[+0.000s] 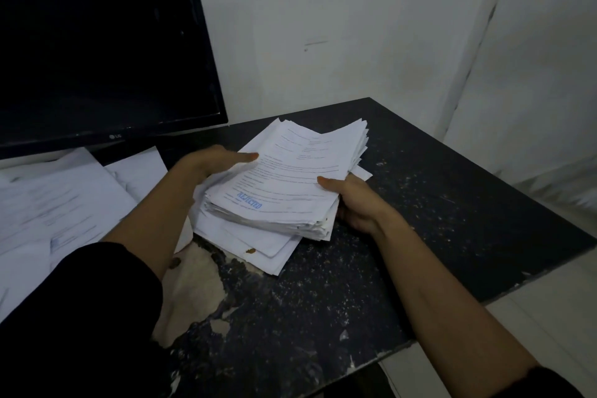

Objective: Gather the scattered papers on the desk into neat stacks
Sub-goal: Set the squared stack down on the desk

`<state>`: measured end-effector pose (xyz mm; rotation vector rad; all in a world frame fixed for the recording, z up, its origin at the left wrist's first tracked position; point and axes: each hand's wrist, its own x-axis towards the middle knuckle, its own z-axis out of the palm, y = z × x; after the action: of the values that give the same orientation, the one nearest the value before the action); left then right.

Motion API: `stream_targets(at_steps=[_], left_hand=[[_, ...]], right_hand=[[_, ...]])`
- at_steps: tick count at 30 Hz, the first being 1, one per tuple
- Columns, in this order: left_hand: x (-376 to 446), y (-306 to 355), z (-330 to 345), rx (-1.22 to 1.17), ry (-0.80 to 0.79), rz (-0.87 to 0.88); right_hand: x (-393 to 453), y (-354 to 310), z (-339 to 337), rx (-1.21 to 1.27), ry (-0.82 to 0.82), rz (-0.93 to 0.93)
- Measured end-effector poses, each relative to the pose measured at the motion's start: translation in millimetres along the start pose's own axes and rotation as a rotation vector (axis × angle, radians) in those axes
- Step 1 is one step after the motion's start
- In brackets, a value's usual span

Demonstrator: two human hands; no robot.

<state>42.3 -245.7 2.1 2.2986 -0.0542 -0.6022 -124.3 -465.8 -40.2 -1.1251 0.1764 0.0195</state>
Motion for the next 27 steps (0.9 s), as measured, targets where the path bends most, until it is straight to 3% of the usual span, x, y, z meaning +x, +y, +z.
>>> stream_targets(at_steps=[6,10,17,20,24,27], left_hand=[[-9,-4,-7,0.133,-0.167,-0.006],[-19,-11,-6,0.043,-0.273,-0.029],[-24,-11,-20,0.136,-0.18,0.118],[-28,-12,-23,0.214,-0.232,0.059],[-28,-11,-7,0.368,-0.056,0.033],[-24,-9,3,0.353,-0.033,0.045]], right_hand=[[-5,-3,-4,-0.071,-0.031,0.023],[-6,-1,-2,-0.118,-0.018,0.009],[-13,1,4,-0.128,-0.023,-0.076],[-14,9,3,-0.33,0.044,-0.095],[-15,19,9,-0.567,0.179,-0.157],[-18,18,14,-0.627,0.246,-0.189]])
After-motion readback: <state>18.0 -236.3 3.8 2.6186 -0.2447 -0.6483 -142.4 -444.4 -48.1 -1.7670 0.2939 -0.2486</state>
